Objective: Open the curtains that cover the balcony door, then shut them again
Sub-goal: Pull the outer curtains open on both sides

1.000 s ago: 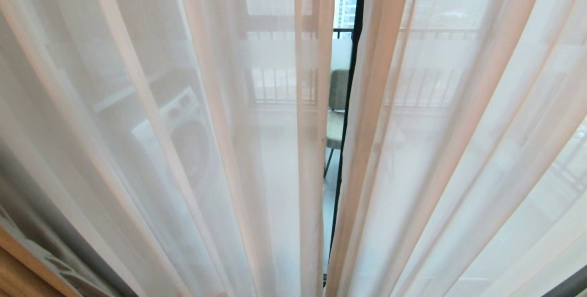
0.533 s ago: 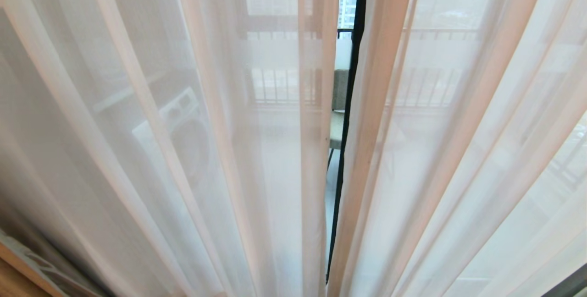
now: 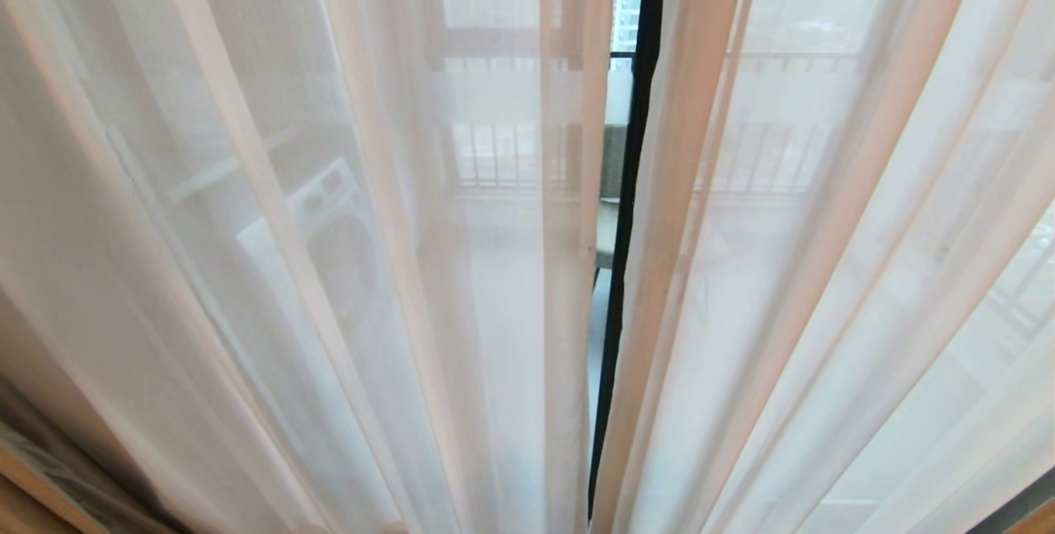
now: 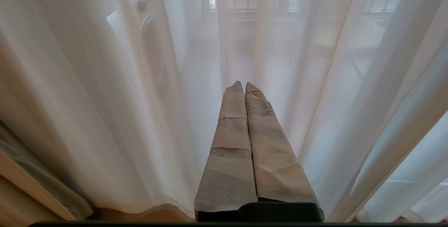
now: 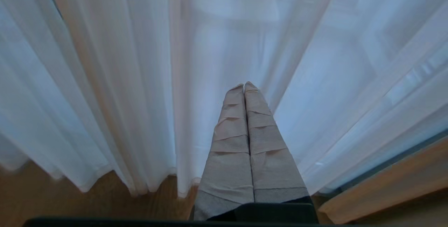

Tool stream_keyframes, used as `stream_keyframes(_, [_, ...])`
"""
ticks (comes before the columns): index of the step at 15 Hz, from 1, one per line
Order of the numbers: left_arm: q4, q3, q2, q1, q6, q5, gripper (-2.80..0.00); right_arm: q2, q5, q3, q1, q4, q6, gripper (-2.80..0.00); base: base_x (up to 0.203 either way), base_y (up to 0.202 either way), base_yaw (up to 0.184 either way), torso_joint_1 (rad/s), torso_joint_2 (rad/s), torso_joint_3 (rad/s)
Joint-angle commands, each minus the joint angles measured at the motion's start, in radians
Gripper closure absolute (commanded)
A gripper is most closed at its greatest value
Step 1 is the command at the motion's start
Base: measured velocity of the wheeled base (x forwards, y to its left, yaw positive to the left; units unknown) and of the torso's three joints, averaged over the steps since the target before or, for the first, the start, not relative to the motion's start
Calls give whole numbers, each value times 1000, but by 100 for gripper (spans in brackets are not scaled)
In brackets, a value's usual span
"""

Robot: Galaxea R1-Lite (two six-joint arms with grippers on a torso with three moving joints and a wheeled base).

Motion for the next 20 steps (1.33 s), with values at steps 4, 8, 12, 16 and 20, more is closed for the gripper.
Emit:
stream_keyframes(4, [0,0,0,1,1,0,0,-190,21,1,-4,65,117,0,0,0,0,0,0,0])
stream_keyframes(8, [0,0,0,1,1,0,0,-191,19,1,-4,65,164,0,0,0,0,0,0,0])
stream_keyframes(12, [0,0,0,1,1,0,0,-190,19,1,-4,65,163,0,0,0,0,0,0,0])
stream_keyframes(16, [0,0,0,1,1,0,0,-190,19,1,-4,65,163,0,0,0,0,0,0,0])
stream_keyframes(20, [0,0,0,1,1,0,0,-190,19,1,-9,65,165,0,0,0,0,0,0,0])
